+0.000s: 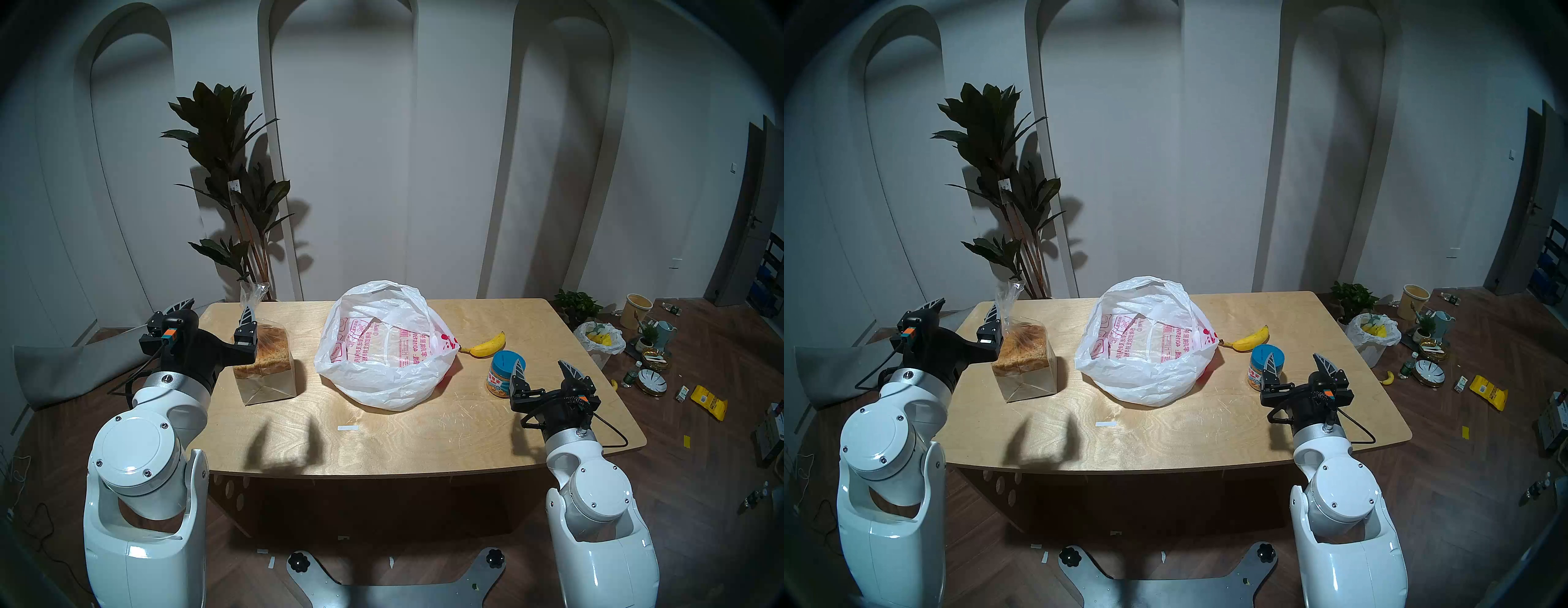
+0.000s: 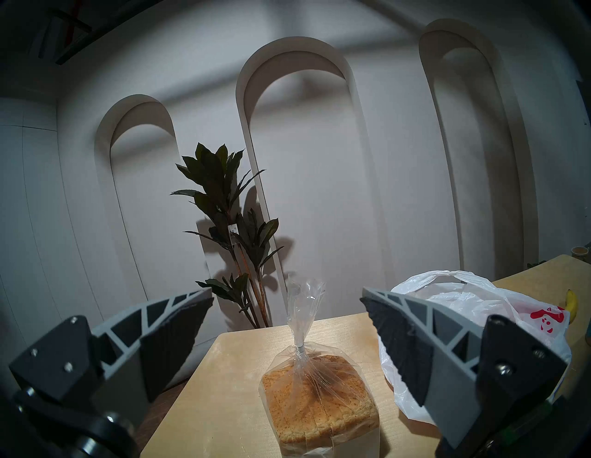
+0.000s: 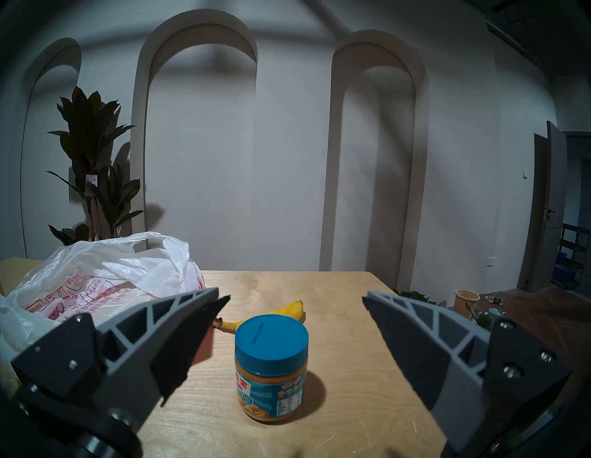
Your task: Bag the groceries: heavy items first, fragile items on top
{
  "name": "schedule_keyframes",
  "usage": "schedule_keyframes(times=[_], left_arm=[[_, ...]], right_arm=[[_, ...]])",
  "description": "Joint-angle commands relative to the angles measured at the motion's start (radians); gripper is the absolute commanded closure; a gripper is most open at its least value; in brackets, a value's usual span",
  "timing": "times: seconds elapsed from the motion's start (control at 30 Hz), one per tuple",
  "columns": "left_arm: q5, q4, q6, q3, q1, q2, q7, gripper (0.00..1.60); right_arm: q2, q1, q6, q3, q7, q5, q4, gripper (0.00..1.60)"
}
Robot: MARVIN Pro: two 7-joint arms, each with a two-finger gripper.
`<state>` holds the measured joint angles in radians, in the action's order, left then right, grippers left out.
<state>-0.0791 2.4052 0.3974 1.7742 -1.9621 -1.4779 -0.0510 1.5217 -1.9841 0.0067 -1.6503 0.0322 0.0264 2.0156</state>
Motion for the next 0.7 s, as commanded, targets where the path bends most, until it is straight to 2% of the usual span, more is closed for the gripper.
schedule_keyframes(times=[0.0,0.07,0.17,0.4,0.43,0.5,0.53,0.57,0.63,0.67], left_arm=[[0.002,0.015,-0.003,-0.001,0.002,0.000,0.000,0.00],[0.002,0.015,-0.003,-0.001,0.002,0.000,0.000,0.00],[0.002,0.015,-0.003,-0.001,0.002,0.000,0.000,0.00],[0.002,0.014,-0.003,-0.001,0.002,0.000,0.001,0.00],[0.002,0.014,-0.003,-0.001,0.002,0.001,0.001,0.00],[0.002,0.014,-0.003,-0.001,0.003,0.001,0.001,0.00],[0.002,0.014,-0.003,-0.001,0.003,0.001,0.001,0.00],[0.002,0.014,-0.003,-0.001,0.003,0.001,0.001,0.00],[0.002,0.013,-0.003,-0.001,0.003,0.001,0.001,0.00],[0.002,0.013,-0.003,-0.001,0.003,0.001,0.001,0.00]], right_arm=[[0.000,-0.008,-0.020,-0.020,-0.006,0.021,0.084,0.00],[0.002,-0.002,-0.016,-0.030,-0.006,0.031,0.094,0.00],[0.000,0.028,-0.018,-0.039,0.009,0.017,0.056,0.00],[-0.013,0.137,-0.037,-0.066,0.033,0.029,-0.101,0.00],[-0.025,0.130,-0.035,-0.063,0.040,0.035,-0.113,0.00],[-0.027,0.175,-0.041,-0.060,0.039,0.032,-0.183,0.00],[-0.041,0.154,-0.032,-0.051,0.046,0.033,-0.172,0.00],[-0.041,0.189,-0.052,-0.048,0.044,0.027,-0.220,0.00],[-0.050,0.190,-0.060,-0.037,0.051,0.040,-0.243,0.00],[-0.056,0.217,-0.068,-0.029,0.054,0.031,-0.277,0.00]])
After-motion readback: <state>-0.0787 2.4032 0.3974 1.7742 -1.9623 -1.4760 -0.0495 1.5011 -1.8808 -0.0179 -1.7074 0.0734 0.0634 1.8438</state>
